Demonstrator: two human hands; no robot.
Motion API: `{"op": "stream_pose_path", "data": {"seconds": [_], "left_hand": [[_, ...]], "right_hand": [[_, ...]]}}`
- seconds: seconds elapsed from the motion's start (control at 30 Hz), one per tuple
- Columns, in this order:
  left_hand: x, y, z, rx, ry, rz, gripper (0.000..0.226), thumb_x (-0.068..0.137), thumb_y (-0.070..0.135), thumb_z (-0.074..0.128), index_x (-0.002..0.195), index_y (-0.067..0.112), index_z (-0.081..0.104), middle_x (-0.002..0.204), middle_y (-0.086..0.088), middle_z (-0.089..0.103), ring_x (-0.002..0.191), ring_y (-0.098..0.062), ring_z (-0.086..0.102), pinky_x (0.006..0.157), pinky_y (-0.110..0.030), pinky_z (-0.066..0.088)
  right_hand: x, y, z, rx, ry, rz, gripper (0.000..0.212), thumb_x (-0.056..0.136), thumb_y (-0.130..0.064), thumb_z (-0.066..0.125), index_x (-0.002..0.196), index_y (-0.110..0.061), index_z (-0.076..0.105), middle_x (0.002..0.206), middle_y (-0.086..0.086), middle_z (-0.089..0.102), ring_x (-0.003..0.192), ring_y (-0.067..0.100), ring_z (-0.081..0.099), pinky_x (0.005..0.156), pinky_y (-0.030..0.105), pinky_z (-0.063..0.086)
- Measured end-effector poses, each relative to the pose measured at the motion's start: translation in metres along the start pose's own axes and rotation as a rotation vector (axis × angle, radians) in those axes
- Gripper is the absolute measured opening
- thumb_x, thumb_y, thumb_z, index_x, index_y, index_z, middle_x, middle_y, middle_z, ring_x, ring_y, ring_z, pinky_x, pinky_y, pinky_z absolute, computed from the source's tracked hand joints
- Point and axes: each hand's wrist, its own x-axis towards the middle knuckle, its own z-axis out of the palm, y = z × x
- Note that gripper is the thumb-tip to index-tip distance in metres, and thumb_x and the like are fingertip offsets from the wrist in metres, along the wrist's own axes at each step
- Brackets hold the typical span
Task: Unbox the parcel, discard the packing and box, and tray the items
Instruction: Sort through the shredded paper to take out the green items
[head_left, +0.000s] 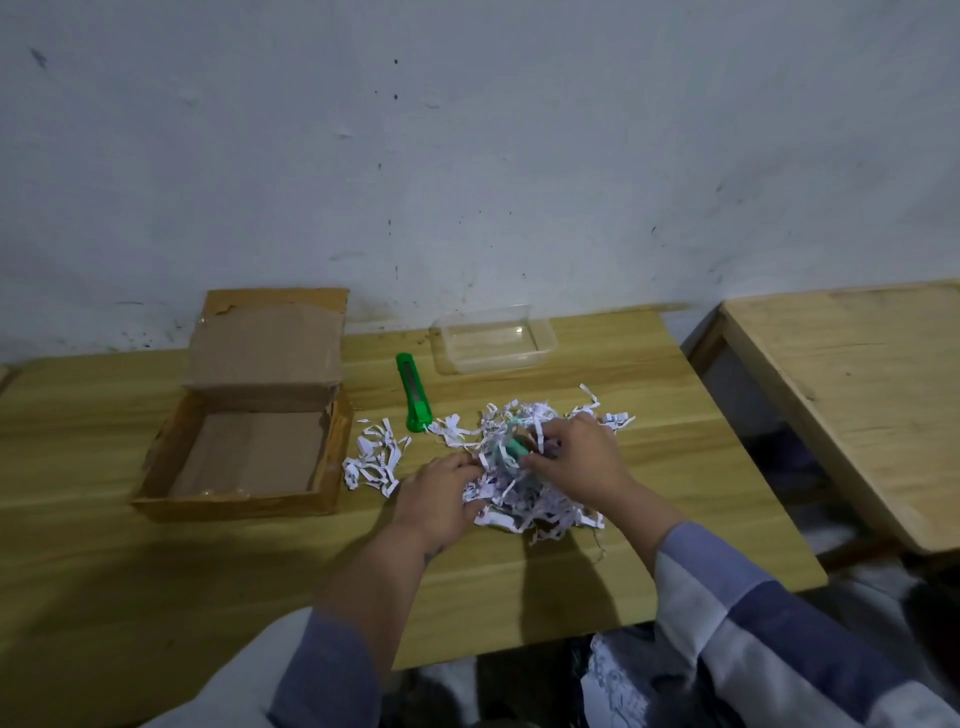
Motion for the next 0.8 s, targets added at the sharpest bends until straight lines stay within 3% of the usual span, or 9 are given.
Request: {"op": "stream_pose_path", "data": {"seconds": [0.13,0.23,0.33,0.43,0.53,0.63,0.7,0.8], "left_hand": [[-0.001,0.010,-0.014,-0.143,0.169,-0.006,0.075,0.086,0.055,0.055,0.148,0.026,0.024,0.155,0.009,0.024,0.143,-0.015,0.021,0.117,-0.042,0.014],[0.007,0.019,-0.032,-0.346,0.222,0.011,0.077,0.078,0.060,0.064,0.142,0.028,0.036,0.144,0.006,0.043,0.131,-0.017,0.042,0.110,-0.045,0.034],[0.010,0.026,-0.048,-0.591,0.194,-0.070,0.057,0.080,0.048,0.069,0.130,0.027,0.051,0.117,0.003,0.065,0.102,-0.014,0.062,0.089,-0.039,0.051],[0.008,0.027,-0.060,-0.674,0.220,-0.095,0.035,0.084,0.032,0.070,0.114,0.020,0.059,0.083,0.007,0.067,0.073,-0.009,0.065,0.067,-0.028,0.054],[0.005,0.019,-0.066,-0.661,0.264,-0.126,0.040,0.084,0.030,0.070,0.121,0.020,0.057,0.079,0.008,0.066,0.061,-0.003,0.061,0.050,-0.017,0.043],[0.002,0.007,-0.069,-0.600,0.323,-0.177,0.044,0.085,0.032,0.068,0.122,0.012,0.056,0.093,-0.001,0.067,0.065,-0.006,0.057,0.052,-0.019,0.040],[0.000,-0.001,-0.072,-0.564,0.339,-0.199,0.043,0.084,0.036,0.069,0.118,0.012,0.058,0.094,-0.002,0.067,0.067,-0.011,0.056,0.053,-0.021,0.040],[-0.001,-0.006,-0.071,-0.566,0.324,-0.211,0.041,0.082,0.034,0.071,0.115,0.012,0.060,0.090,0.000,0.065,0.069,-0.016,0.060,0.058,-0.029,0.047]], "right_hand": [[0.005,-0.012,-0.012,0.397,-0.003,0.118,0.021,0.080,-0.027,0.074,0.100,-0.020,0.074,0.054,-0.014,0.057,0.052,0.009,0.054,0.048,0.021,0.038],[0.010,-0.023,-0.018,0.547,0.018,0.100,0.019,0.079,-0.017,0.075,0.098,-0.018,0.075,0.055,-0.016,0.061,0.041,-0.005,0.050,0.042,0.008,0.034],[0.013,-0.035,-0.022,0.636,-0.001,0.102,0.020,0.079,-0.008,0.073,0.099,-0.013,0.073,0.057,-0.014,0.063,0.040,-0.007,0.052,0.041,0.006,0.037],[0.016,-0.042,-0.024,0.665,-0.029,0.096,0.019,0.079,-0.007,0.073,0.098,-0.009,0.073,0.070,-0.001,0.070,0.062,0.014,0.063,0.064,0.031,0.059],[0.021,-0.043,-0.023,0.648,0.057,0.112,0.020,0.082,-0.005,0.070,0.102,-0.008,0.072,0.074,-0.001,0.067,0.074,0.021,0.063,0.081,0.046,0.058],[0.023,-0.038,-0.020,0.572,0.073,0.119,0.015,0.086,-0.009,0.066,0.100,-0.006,0.072,0.074,-0.001,0.066,0.070,0.019,0.061,0.071,0.037,0.058],[0.018,-0.038,-0.020,0.304,-0.075,0.051,0.024,0.088,-0.024,0.065,0.103,-0.007,0.072,0.081,0.004,0.069,0.066,0.015,0.058,0.059,0.022,0.047],[0.016,-0.043,-0.019,0.029,-0.128,-0.010,0.033,0.091,-0.035,0.060,0.120,-0.021,0.064,0.116,0.003,0.068,0.095,0.019,0.065,0.077,0.025,0.046]]}}
